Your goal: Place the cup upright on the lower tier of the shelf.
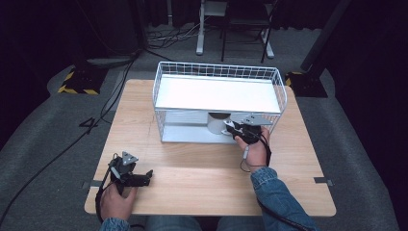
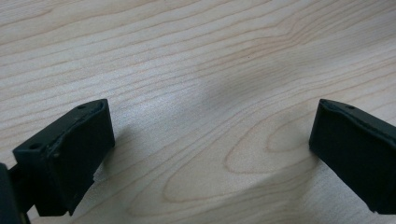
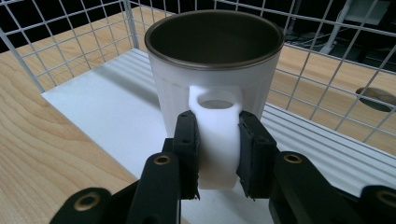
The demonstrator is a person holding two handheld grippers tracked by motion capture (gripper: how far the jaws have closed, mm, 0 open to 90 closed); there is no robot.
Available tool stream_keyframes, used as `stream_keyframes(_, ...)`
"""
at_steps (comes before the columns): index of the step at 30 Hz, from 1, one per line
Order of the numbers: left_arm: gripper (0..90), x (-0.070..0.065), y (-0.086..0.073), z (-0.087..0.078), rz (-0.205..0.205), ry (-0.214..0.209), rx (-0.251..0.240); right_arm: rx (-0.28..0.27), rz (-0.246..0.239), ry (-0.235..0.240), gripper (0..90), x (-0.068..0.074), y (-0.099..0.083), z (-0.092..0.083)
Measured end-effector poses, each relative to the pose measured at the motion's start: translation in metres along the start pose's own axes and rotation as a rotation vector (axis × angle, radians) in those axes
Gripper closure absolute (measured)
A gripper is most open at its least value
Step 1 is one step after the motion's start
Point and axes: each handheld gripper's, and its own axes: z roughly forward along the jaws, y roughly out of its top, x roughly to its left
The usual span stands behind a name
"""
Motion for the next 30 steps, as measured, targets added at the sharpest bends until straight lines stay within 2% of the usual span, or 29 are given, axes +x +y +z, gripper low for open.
stream_keyframes(14,0.4,0.0,0.0,0.0,0.0,0.0,0.0,0.011,0.02,0.01,69.7,-0.004,0.0,0.001)
stream_keyframes(17,0.4,0.0,0.0,0.0,0.0,0.0,0.0,0.003,0.027,-0.004,62.0,-0.004,0.0,0.001)
stream_keyframes(22,0.4,0.0,0.0,0.0,0.0,0.0,0.0,0.001,0.052,0.003,49.4,-0.002,0.001,-0.002)
stream_keyframes(30,0.4,0.0,0.0,0.0,-0.002,0.001,0.0,-0.013,0.036,0.003,41.0,-0.003,0.008,-0.02)
